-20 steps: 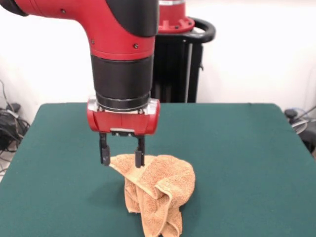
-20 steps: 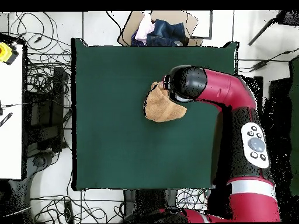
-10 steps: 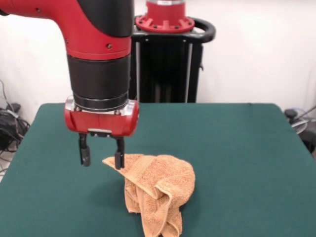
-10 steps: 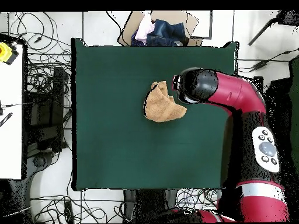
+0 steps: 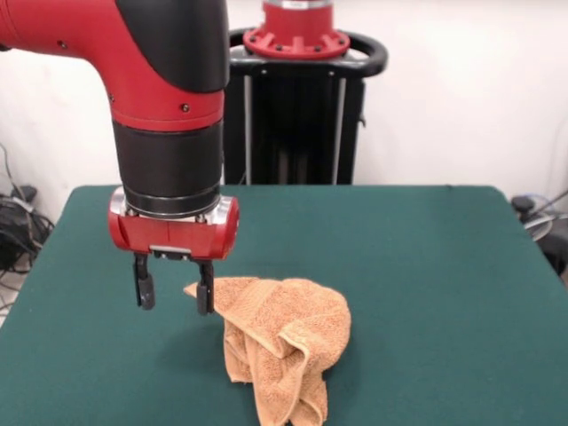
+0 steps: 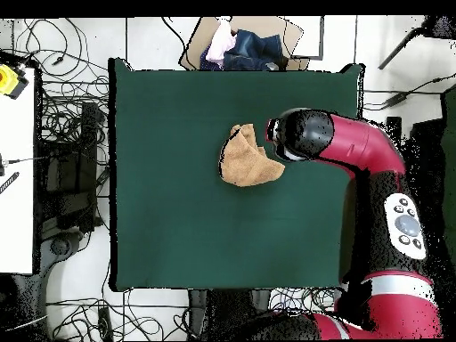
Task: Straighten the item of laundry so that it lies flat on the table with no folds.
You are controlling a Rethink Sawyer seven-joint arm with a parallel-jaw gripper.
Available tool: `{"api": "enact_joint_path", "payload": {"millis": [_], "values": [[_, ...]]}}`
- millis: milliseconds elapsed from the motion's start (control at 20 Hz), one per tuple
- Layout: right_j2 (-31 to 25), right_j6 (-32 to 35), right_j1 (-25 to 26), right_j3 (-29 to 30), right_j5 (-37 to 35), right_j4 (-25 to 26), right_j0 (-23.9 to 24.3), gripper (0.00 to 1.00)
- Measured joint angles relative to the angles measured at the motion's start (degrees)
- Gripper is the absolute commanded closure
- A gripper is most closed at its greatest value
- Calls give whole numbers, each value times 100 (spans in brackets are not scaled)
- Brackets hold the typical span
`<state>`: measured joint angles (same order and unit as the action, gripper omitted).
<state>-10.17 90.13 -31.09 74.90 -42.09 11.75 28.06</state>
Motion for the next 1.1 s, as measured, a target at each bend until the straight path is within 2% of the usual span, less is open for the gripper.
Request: {"api": "enact_joint_path", "payload": {"millis": [1100], "values": [[-2, 0, 43, -358, -11, 356, -243, 0]]}}
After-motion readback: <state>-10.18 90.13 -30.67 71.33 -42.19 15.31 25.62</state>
